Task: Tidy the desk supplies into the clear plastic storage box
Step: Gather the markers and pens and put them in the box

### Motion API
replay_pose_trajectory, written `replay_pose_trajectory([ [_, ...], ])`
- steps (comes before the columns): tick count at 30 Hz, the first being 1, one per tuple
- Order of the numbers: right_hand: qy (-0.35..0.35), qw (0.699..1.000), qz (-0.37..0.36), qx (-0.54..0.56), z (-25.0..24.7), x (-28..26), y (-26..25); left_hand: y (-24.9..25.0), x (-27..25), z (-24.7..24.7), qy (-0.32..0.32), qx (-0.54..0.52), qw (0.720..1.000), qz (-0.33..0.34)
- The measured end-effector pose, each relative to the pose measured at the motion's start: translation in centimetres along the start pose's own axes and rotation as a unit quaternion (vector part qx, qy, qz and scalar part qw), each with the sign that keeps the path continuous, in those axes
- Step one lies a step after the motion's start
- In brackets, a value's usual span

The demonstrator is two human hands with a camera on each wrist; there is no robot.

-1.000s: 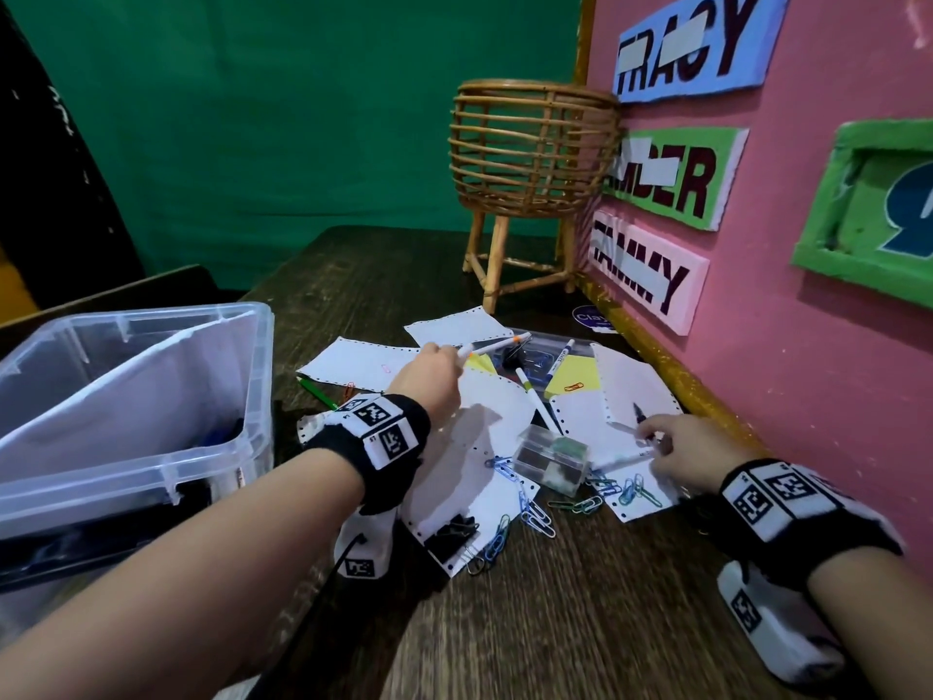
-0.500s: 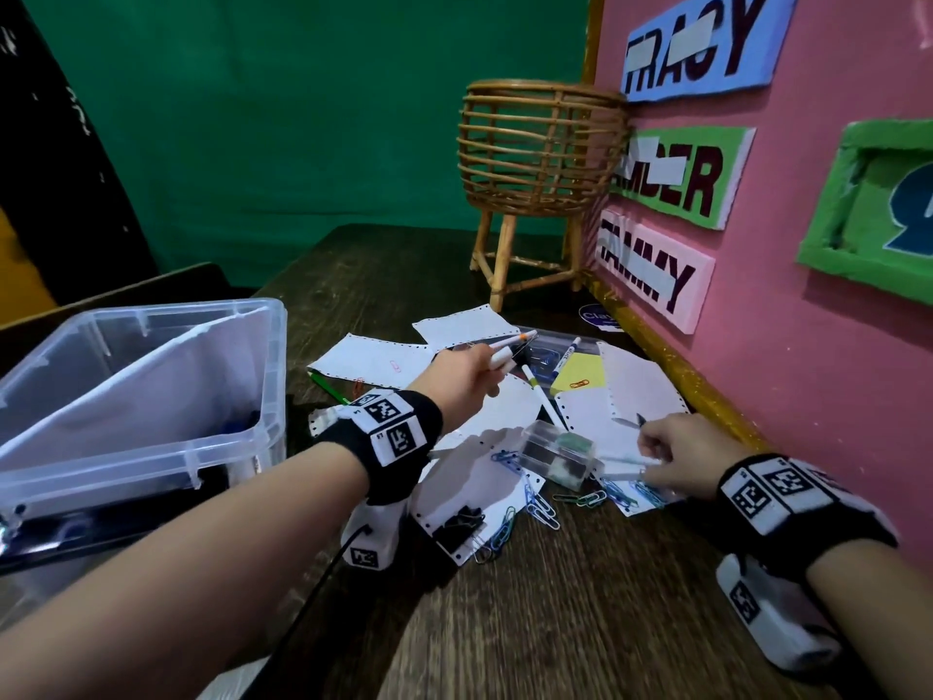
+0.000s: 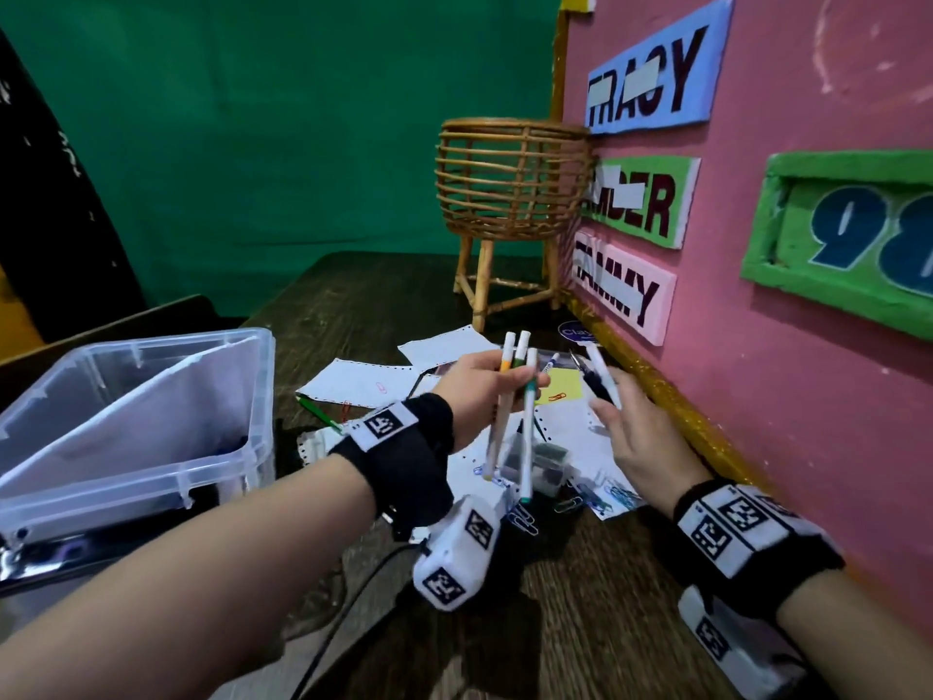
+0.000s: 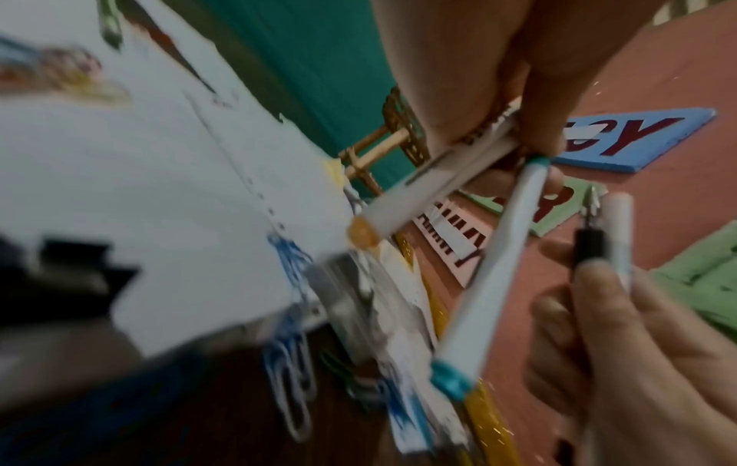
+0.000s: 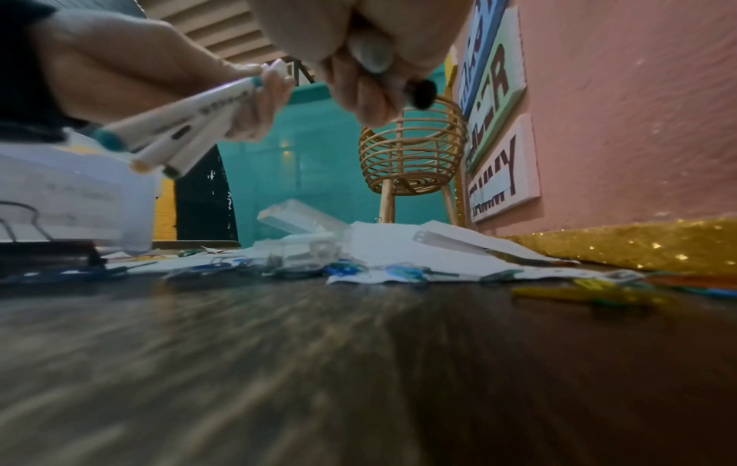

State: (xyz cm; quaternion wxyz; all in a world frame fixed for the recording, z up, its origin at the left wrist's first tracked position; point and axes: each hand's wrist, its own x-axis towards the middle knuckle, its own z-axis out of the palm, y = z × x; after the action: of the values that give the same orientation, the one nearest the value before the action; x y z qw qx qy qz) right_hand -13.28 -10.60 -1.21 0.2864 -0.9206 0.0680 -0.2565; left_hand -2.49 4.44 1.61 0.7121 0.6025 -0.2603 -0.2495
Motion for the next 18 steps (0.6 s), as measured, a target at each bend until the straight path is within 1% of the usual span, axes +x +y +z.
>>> replay_pose_trajectory([
  [3,-0.004,1.000,-0.005,0.015,-0.3,-0.3,-0.8,-0.6,0.3,2.3,0.017,-0.096,0.995,-0.013],
  [7,-0.001,0.999,0.025,0.048,-0.5,-0.6,-1.2,-1.9,0.9,5.5,0.048,-0.164,0.985,-0.024],
  [11,0.026,0.997,0.069,0.012,-0.6,-0.3,-0.6,-2.6,1.7,7.6,0.021,-0.207,0.977,-0.051],
  [14,0.030,0.997,0.062,-0.045,-0.5,-0.1,-0.5,-2.8,2.1,8.0,-0.005,-0.201,0.976,-0.090],
  [15,0.037,0.996,0.054,-0.058,-0.3,0.0,-0.3,-2.7,2.2,7.8,-0.009,-0.183,0.979,-0.094],
  [16,0.047,0.996,0.052,-0.063,-0.3,0.0,-0.1,-2.6,2.3,7.5,-0.003,-0.128,0.988,-0.088],
  [17,0.058,0.995,0.053,-0.065,-0.2,0.1,0.1,-2.4,2.6,7.0,0.010,-0.025,0.997,-0.067],
  [18,0.066,0.994,0.058,-0.068,-0.2,0.3,0.3,-2.3,3.0,6.2,0.018,0.115,0.993,-0.032],
])
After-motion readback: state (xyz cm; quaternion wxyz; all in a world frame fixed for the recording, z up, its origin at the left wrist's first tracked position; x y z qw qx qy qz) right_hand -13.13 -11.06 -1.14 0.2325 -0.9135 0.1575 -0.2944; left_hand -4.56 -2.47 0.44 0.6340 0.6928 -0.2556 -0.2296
